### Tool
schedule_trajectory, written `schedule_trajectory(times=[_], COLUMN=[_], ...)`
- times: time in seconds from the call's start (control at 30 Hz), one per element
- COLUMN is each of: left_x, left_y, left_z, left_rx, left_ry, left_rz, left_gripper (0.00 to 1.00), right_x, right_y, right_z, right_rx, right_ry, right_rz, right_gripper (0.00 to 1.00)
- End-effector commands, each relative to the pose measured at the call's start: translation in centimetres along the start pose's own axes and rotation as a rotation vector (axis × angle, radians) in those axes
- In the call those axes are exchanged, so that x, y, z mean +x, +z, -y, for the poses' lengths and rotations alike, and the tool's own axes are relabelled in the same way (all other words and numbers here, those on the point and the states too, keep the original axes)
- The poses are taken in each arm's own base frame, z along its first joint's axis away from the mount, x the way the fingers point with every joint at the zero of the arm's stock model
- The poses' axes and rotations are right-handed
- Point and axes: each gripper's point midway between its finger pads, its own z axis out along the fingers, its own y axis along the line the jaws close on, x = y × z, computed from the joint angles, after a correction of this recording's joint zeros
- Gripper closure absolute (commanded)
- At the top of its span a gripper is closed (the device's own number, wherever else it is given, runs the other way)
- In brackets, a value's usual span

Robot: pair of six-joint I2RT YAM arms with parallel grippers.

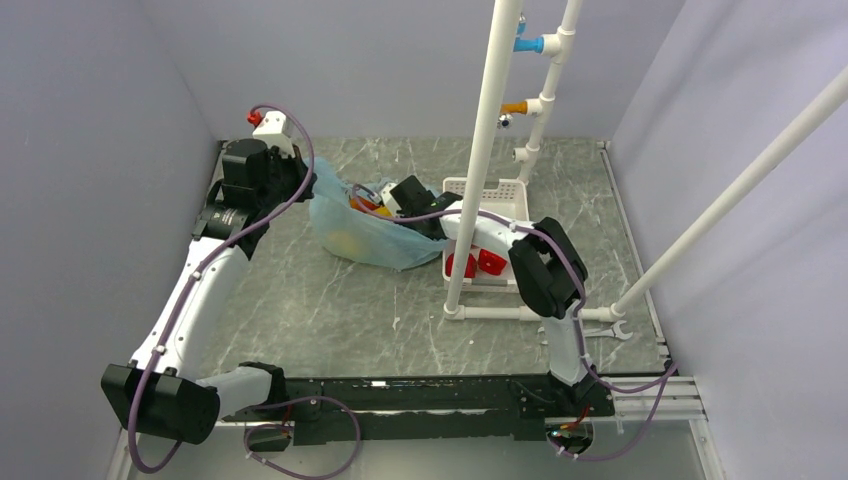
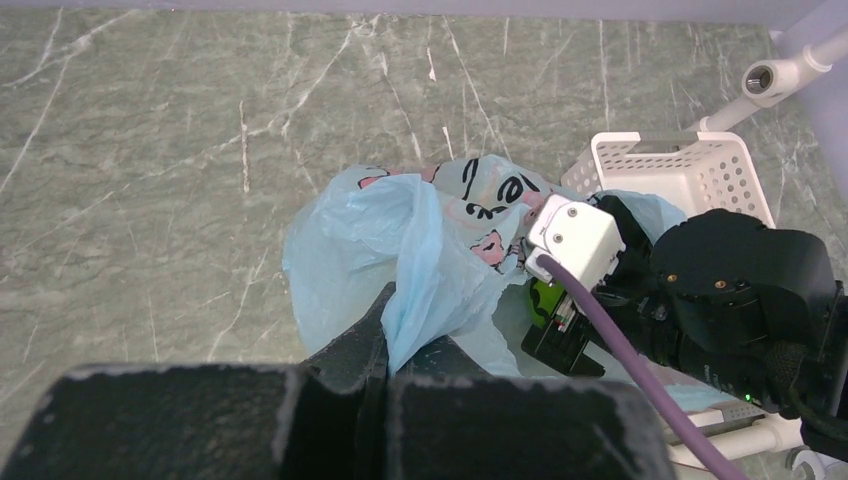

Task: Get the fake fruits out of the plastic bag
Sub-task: Adjust the fake fruit in the plastic bag.

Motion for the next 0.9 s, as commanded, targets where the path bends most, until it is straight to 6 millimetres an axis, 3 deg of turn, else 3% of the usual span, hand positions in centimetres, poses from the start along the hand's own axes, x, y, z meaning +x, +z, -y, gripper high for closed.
schedule_trajectory(times=[0.0, 0.23, 0.47, 0.7, 0.87], left_x=[-1.3, -1.1, -1.4, -0.4, 0.0], left_y=[-0.3, -0.1, -0.3, 0.9, 1.5], left_z=[-0.3, -0.4, -0.4, -0.2, -0.9], left_rx=[-0.015, -0.02, -0.021, 0.0, -0.027], left_ry=[-0.011, -0.009, -0.005, -0.022, -0.02], left_rz=[0.054, 0.043, 0.053, -0.006, -0.007], left_gripper=[1.0, 1.0, 1.0, 1.0, 1.0], right_x=[1.7, -1.2, -5.3, -10.4, -13.7], right_y=[0.2, -0.2, -1.6, -4.3, -6.1], right_z=[0.7, 0.3, 0.1, -1.0, -1.5], right_rx=[0.047, 0.017, -0.022, -0.121, -0.186], right_ry=[-0.012, 0.002, 0.066, 0.129, 0.193], right_rz=[-0.087, 0.027, 0.195, 0.429, 0.579], right_gripper=[0.06, 0.33, 0.68, 0.79, 0.82])
